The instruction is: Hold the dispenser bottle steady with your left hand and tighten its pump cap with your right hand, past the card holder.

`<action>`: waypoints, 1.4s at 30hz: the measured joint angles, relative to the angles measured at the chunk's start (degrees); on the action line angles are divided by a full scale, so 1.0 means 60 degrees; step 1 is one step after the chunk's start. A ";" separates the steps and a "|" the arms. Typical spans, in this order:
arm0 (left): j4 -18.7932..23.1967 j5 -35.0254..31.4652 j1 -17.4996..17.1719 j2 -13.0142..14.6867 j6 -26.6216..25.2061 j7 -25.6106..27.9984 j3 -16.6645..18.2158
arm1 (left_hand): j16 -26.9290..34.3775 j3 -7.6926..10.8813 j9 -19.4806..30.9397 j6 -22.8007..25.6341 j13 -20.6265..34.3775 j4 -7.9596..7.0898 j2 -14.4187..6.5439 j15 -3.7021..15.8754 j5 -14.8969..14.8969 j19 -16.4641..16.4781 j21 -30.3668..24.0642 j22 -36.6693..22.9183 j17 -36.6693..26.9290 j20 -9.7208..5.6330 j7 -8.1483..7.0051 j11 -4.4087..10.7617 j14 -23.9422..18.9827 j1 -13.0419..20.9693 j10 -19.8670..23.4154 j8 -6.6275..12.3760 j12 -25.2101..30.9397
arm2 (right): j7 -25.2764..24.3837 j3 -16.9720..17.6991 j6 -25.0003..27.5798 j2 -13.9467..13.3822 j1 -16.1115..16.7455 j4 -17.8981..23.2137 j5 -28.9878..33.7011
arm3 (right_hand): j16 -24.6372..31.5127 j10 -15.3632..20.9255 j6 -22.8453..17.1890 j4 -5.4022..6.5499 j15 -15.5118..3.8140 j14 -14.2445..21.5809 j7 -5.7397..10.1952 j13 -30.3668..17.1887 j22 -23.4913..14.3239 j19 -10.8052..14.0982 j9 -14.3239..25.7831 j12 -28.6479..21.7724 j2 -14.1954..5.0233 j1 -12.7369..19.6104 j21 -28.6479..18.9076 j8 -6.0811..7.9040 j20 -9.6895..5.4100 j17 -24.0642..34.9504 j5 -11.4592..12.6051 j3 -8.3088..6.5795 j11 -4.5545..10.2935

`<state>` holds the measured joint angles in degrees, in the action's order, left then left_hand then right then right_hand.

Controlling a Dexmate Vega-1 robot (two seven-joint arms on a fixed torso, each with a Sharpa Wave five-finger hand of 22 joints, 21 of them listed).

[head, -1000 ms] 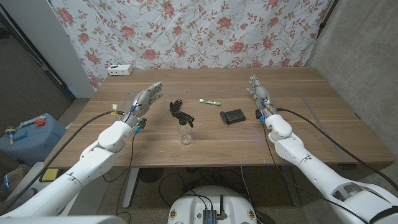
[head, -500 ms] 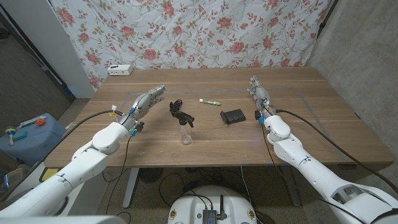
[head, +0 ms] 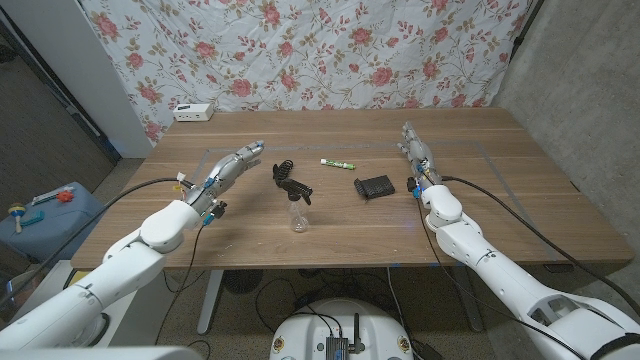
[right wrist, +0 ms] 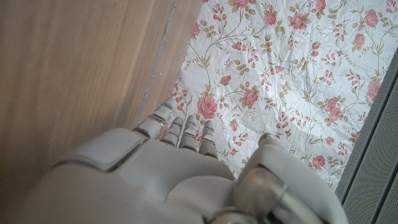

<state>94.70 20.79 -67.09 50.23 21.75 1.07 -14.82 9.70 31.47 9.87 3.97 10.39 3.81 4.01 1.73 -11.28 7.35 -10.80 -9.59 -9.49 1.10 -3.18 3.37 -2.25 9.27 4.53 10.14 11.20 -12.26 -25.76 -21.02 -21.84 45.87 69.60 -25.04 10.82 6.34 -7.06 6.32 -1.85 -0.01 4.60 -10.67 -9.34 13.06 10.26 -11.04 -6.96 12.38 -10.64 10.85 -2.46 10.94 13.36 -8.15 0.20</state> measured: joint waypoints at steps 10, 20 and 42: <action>-0.0057 -0.0365 -0.0031 0.0087 0.0207 -0.0005 -0.0015 | 0.0000 -0.0156 0.0001 0.0036 0.0001 0.0156 0.0276 0.0000 -0.0111 0.0052 0.0000 -0.0001 0.0001 -0.0051 -0.0139 0.0036 0.0000 0.0075 0.0037 0.0000 0.0000 | -0.0155 -0.0100 0.0095 0.0087 -0.0189 -0.0231 0.0175 | 0.0000 -0.0002 0.0000 -0.0039 0.0001 0.0000 0.0000 0.0000 0.0000 -0.0001 0.0000 0.0000 0.0000 0.0000 0.0000 0.0000 0.0001 0.0000 0.0000 -0.0039 0.0002; -0.0131 -0.0800 -0.0032 0.0094 0.0523 -0.0040 -0.0173 | 0.0000 -0.0288 0.0001 0.0030 0.0001 0.0288 0.0510 0.0000 -0.0175 0.0027 -0.0001 -0.0001 0.0002 -0.0177 -0.0210 0.0089 -0.0001 0.0169 -0.0016 0.0000 0.0000 | -0.0194 -0.0152 0.0203 0.0101 -0.0285 -0.0298 0.0226 | 0.0000 -0.0089 0.0071 -0.0079 0.0001 -0.0001 -0.0069 -0.0001 -0.0001 -0.0002 0.0000 0.0000 0.0000 0.0000 0.0000 0.0000 0.0001 0.0001 0.0000 0.0001 0.0088; -0.0232 -0.1855 -0.0515 -0.0097 0.1468 0.0541 -0.0282 | 0.0084 -0.0582 0.0002 0.0380 0.0003 0.0518 0.0733 0.0065 -0.0480 0.0367 -0.0039 -0.0019 0.0003 -0.0497 -0.0544 0.0341 -0.0417 0.0473 0.0348 0.0113 0.0077 | -0.0594 -0.0172 0.0371 0.0138 -0.0052 0.0023 0.0313 | 0.0000 -0.0104 0.0070 -0.0079 0.0002 -0.0001 -0.0068 -0.0001 -0.0001 -0.0002 0.0000 0.0000 0.0000 0.0000 0.0000 0.0000 0.0002 0.0001 -0.0001 0.0001 0.0103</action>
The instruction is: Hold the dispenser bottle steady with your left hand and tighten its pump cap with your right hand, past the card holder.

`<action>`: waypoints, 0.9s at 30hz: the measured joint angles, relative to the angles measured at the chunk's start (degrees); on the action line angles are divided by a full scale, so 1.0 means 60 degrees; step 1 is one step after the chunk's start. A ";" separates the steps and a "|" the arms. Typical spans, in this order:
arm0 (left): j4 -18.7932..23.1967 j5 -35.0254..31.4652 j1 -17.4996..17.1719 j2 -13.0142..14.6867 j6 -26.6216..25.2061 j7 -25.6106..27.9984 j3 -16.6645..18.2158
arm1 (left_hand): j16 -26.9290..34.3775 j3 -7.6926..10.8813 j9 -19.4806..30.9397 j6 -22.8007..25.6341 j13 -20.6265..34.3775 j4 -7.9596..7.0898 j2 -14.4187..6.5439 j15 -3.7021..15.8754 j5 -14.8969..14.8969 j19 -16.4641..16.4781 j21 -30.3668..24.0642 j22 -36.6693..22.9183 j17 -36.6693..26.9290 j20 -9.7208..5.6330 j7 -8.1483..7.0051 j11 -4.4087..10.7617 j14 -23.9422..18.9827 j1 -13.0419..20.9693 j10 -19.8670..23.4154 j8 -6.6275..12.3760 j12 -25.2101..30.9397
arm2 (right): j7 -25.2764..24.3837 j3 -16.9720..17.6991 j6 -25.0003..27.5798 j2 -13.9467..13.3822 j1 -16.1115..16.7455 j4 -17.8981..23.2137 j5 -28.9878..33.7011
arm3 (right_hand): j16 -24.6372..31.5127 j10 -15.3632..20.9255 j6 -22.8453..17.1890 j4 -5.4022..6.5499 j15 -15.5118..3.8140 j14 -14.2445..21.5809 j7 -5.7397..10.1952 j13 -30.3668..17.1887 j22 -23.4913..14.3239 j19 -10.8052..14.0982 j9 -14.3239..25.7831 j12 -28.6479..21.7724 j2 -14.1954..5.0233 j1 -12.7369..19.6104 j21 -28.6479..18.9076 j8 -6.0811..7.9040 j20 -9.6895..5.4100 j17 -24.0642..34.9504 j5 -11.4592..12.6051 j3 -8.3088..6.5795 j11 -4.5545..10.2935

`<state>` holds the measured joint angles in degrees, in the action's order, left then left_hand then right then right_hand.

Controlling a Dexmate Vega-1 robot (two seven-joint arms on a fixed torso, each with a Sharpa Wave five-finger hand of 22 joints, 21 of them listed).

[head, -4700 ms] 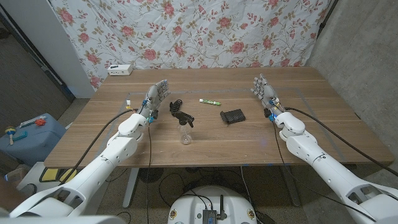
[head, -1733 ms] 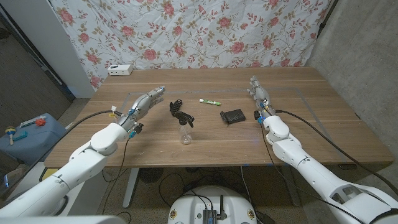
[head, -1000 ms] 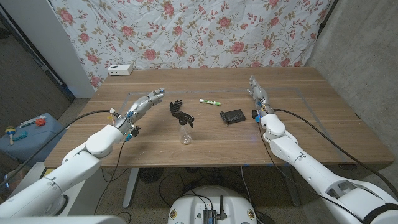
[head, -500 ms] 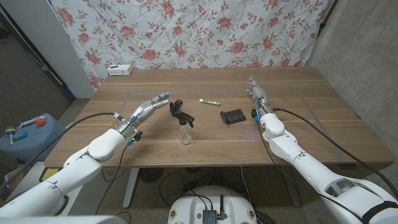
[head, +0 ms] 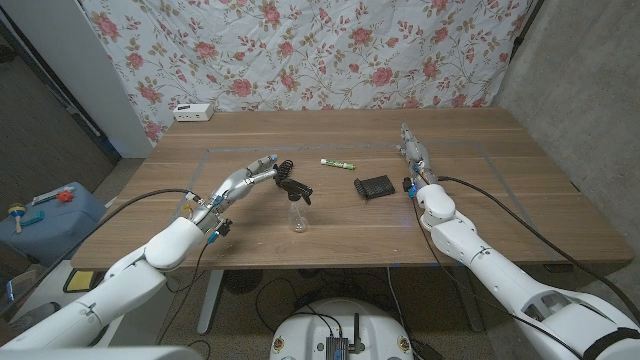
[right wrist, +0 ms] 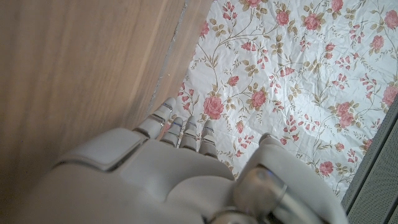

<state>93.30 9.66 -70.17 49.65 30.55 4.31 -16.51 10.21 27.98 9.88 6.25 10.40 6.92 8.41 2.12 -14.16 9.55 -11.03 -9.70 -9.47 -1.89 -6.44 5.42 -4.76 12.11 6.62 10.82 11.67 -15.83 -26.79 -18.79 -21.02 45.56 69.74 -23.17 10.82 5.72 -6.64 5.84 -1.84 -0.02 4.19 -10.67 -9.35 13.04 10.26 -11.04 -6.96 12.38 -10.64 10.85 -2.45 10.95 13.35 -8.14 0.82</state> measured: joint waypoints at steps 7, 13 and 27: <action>-0.0153 -0.0222 -0.0094 -0.0086 0.0293 0.0053 0.0000 | 0.0000 -0.0073 0.0000 0.0000 0.0001 0.0113 0.0189 0.0000 -0.0028 0.0080 -0.0037 0.0019 0.0000 0.0023 0.0000 -0.0033 0.0000 0.0189 0.0034 0.0000 0.0000 | -0.0229 0.0006 0.0110 -0.0032 0.0164 0.0221 0.0064 | 0.0000 0.0000 0.0000 -0.0040 0.0000 -0.0001 0.0000 -0.0001 0.0000 0.0000 0.0000 0.0000 0.0000 0.0000 0.0000 0.0000 0.0000 0.0001 0.0000 -0.0041 0.0000; -0.0288 -0.0290 -0.0102 -0.0120 0.0473 -0.0023 -0.0068 | 0.0000 -0.0125 0.0000 -0.0001 0.0001 0.0246 0.0233 0.0000 -0.0078 0.0080 -0.0037 0.0019 0.0000 0.0023 0.0000 -0.0033 0.0001 0.0307 0.0033 0.0000 0.0000 | -0.0374 0.0011 0.0197 -0.0060 0.0265 0.0393 0.0122 | 0.0000 -0.0034 0.0000 -0.0040 0.0000 -0.0001 0.0000 0.0000 0.0000 0.0000 0.0000 0.0000 0.0000 0.0000 0.0000 0.0000 0.0000 0.0001 0.0000 -0.0041 -0.0035; -0.0691 -0.0226 0.0238 -0.0143 0.0749 -0.0535 -0.0342 | 0.0000 -0.0259 0.0000 -0.0014 0.0001 0.0380 0.0361 0.0000 -0.0145 0.0079 0.0003 0.0017 0.0001 0.0023 0.0003 -0.0034 0.0001 0.0595 0.0033 -0.0001 0.0000 | -0.0771 0.0022 0.0326 -0.0057 0.0488 0.0667 0.0258 | 0.0000 -0.0034 -0.0001 -0.0040 0.0000 0.0000 0.0000 0.0000 0.0000 -0.0001 0.0000 0.0000 0.0000 0.0000 0.0000 0.0000 0.0001 0.0001 0.0037 -0.0040 -0.0035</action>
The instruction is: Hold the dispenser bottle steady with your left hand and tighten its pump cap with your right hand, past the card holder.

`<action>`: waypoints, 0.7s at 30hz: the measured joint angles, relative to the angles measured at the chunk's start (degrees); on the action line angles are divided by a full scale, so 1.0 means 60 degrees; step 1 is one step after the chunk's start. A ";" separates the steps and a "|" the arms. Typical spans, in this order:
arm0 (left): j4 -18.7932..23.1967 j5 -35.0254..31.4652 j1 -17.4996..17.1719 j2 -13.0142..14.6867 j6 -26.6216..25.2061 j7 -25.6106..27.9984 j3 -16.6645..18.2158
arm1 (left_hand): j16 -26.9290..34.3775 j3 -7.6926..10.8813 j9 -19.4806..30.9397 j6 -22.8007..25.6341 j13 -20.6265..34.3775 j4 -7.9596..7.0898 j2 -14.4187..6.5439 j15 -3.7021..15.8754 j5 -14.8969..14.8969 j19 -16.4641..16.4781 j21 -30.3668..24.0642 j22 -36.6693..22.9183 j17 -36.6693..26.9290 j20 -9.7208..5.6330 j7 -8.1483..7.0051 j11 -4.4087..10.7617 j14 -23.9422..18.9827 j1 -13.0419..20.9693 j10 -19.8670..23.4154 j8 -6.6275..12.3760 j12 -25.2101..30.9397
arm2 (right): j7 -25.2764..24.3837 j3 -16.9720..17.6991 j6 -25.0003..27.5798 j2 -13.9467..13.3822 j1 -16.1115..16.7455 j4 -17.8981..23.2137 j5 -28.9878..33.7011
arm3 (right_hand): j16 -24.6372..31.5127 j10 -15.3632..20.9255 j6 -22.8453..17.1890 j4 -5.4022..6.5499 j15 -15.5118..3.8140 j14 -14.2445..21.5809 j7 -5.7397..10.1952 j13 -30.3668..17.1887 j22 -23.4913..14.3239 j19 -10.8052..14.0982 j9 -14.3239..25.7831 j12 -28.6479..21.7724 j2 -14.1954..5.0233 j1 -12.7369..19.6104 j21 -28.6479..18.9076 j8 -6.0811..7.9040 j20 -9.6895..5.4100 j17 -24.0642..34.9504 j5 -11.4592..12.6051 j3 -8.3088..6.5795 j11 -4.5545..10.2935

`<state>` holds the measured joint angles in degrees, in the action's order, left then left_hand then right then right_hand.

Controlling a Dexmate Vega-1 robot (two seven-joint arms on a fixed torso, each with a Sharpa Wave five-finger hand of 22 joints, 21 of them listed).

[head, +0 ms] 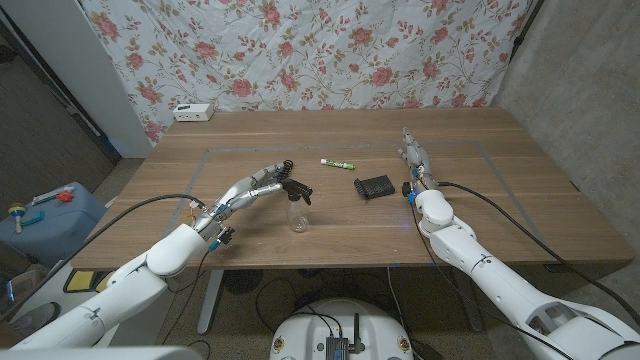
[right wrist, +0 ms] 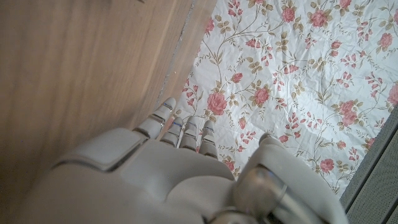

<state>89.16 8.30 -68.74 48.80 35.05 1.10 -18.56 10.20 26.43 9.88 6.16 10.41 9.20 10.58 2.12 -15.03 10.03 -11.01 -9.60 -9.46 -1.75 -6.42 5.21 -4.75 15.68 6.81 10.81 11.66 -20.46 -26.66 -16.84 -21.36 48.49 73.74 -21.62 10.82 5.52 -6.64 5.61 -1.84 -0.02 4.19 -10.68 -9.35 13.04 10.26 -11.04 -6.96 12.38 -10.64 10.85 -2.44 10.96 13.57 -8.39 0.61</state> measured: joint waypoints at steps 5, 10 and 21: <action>-0.0090 0.0039 0.0117 0.0060 0.0046 -0.0127 -0.0080 | 0.0000 -0.0063 0.0000 -0.0113 0.0000 0.0063 -0.0029 0.0000 -0.0013 -0.0053 0.0036 -0.0001 0.0000 0.0053 0.0047 0.0000 0.0000 0.0137 0.0000 -0.0040 -0.0013 | -0.0137 0.0005 0.0009 0.0038 0.0091 0.0089 0.0051 | 0.0000 0.0000 0.0000 0.0000 0.0000 0.0000 0.0000 0.0000 0.0000 0.0000 -0.0001 0.0000 0.0000 0.0000 0.0000 0.0000 0.0000 0.0000 0.0000 0.0000 0.0000; -0.0195 0.0044 0.0241 0.0117 0.0173 -0.0364 -0.0176 | 0.0000 -0.0132 0.0000 -0.0162 0.0000 0.0074 0.0016 0.0000 -0.0013 -0.0075 0.0036 -0.0001 0.0000 0.0074 0.0096 0.0000 0.0000 0.0259 0.0000 -0.0039 -0.0040 | -0.0252 0.0005 0.0008 0.0064 0.0134 0.0122 0.0112 | 0.0000 0.0000 0.0000 0.0000 0.0000 0.0000 0.0000 0.0000 0.0000 0.0000 0.0000 0.0000 0.0000 0.0000 0.0000 0.0000 0.0000 0.0000 0.0000 0.0000 0.0000; -0.0386 0.0037 0.0461 0.0214 0.0341 -0.0698 -0.0353 | 0.0000 -0.0264 0.0001 -0.0309 0.0000 0.0128 0.0055 0.0000 -0.0074 -0.0141 0.0072 -0.0001 0.0000 0.0140 0.0143 -0.0053 0.0000 0.0474 -0.0053 -0.0075 -0.0039 | -0.0486 -0.0005 -0.0029 0.0125 0.0274 0.0221 0.0233 | 0.0000 0.0001 0.0000 0.0000 0.0000 0.0000 0.0001 0.0000 0.0000 0.0000 0.0000 0.0000 0.0000 0.0000 0.0000 0.0000 0.0000 0.0001 -0.0001 0.0000 0.0000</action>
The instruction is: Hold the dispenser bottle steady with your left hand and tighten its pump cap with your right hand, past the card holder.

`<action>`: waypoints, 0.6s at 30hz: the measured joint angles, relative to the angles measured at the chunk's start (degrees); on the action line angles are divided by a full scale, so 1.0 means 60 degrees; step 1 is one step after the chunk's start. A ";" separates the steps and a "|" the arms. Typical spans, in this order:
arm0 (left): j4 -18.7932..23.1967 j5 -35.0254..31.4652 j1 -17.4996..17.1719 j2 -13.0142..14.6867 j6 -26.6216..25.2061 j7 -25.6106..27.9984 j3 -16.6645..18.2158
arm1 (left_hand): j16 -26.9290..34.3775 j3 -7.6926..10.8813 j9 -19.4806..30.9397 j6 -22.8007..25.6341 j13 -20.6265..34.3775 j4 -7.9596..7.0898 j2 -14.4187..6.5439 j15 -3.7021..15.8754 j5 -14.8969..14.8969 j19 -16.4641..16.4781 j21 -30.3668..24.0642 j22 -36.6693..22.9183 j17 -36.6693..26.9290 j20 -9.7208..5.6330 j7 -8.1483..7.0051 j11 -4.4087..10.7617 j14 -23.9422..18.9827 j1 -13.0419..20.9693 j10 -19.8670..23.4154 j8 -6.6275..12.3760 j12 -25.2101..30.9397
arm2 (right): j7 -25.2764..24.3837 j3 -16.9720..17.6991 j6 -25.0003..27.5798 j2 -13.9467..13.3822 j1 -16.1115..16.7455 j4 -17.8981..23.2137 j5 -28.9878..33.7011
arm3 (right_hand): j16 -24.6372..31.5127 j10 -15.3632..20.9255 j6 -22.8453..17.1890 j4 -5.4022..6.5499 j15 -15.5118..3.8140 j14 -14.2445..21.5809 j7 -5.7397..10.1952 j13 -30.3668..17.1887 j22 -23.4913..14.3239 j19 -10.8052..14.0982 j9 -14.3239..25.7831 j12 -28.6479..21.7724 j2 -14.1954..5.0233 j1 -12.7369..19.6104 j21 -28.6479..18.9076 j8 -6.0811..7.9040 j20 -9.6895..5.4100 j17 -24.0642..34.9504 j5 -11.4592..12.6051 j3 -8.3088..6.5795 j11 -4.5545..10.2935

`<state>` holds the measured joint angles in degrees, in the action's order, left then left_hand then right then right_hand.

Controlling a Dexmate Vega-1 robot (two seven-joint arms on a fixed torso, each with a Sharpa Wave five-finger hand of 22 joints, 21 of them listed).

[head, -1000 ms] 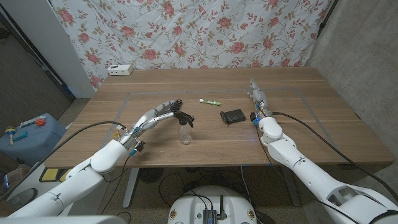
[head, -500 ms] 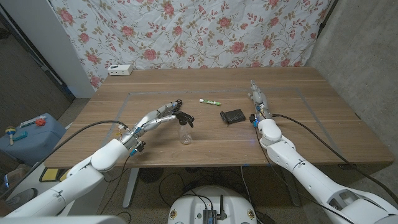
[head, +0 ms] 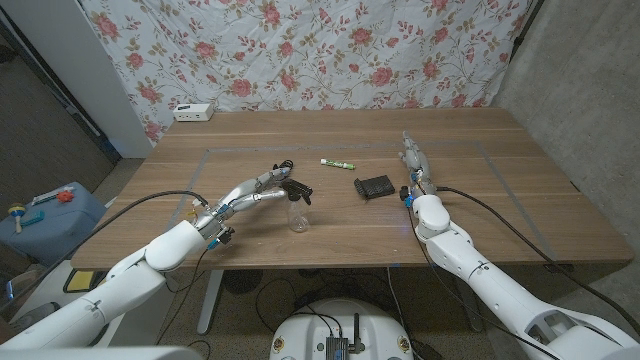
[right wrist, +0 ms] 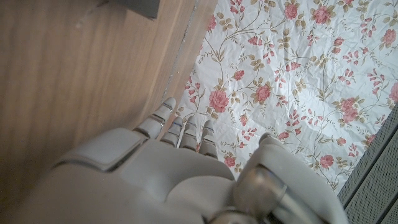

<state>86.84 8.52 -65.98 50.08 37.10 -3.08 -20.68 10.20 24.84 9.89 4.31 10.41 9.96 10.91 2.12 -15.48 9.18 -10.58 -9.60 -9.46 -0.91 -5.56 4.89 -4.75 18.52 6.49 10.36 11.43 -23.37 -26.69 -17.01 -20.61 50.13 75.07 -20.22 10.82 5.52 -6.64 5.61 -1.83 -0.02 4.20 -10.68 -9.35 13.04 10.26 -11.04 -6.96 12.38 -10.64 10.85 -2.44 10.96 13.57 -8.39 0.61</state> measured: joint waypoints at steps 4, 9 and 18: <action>-0.0041 0.0000 0.0062 0.0041 0.0000 0.0000 -0.0049 | 0.0000 -0.0069 0.0000 -0.0075 0.0022 0.0011 -0.0062 0.0000 -0.0050 -0.0017 0.0000 0.0000 0.0000 0.0016 0.0076 -0.0052 0.0000 0.0141 -0.0052 0.0000 0.0000 | -0.0081 0.0000 0.0030 0.0000 0.0000 0.0000 0.0043 | 0.0000 0.0000 0.0000 0.0000 0.0000 0.0000 0.0000 0.0000 0.0000 0.0000 0.0000 0.0000 0.0000 0.0000 0.0000 0.0000 0.0000 0.0000 0.0000 0.0000 0.0000; -0.0046 0.0005 0.0087 0.0095 0.0067 -0.0235 -0.0086 | 0.0000 -0.0130 0.0022 -0.0151 0.0022 0.0052 -0.0020 -0.0034 -0.0108 -0.0103 0.0000 0.0000 0.0000 0.0102 0.0151 -0.0090 0.0038 0.0368 -0.0090 0.0000 -0.0037 | -0.0170 -0.0001 0.0144 -0.0049 0.0283 0.0397 0.0075 | 0.0000 0.0000 0.0000 0.0000 0.0000 0.0000 0.0000 0.0000 0.0000 0.0000 0.0000 0.0000 0.0000 0.0000 0.0000 0.0000 0.0000 0.0000 -0.0001 0.0000 0.0000; -0.0013 0.0017 0.0101 0.0180 0.0113 -0.0463 -0.0165 | 0.0000 -0.0256 0.0022 -0.0247 0.0021 0.0063 0.0000 -0.0011 -0.0182 -0.0133 0.0010 0.0000 0.0000 0.0238 0.0247 -0.0123 0.0061 0.0578 -0.0123 0.0000 -0.0037 | -0.0290 0.0006 0.0246 -0.0081 0.0404 0.0571 0.0134 | 0.0000 0.0000 0.0000 0.0000 0.0000 0.0000 0.0000 0.0000 0.0000 0.0000 0.0000 0.0000 0.0000 0.0000 0.0000 0.0000 0.0000 0.0000 -0.0004 0.0000 0.0000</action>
<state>86.76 8.63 -65.37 51.16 37.77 -5.86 -21.68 10.20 23.31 10.02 2.83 10.54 10.34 10.91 2.05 -16.57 8.38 -10.52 -9.61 -9.46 0.52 -4.08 4.16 -4.39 21.99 5.76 10.36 11.20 -25.11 -26.66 -15.53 -21.10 52.55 78.49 -19.42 10.82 5.52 -6.65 5.61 -1.83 -0.02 4.20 -10.68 -9.35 13.04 10.26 -11.04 -6.96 12.38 -10.64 10.85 -2.44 10.96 13.54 -8.39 0.61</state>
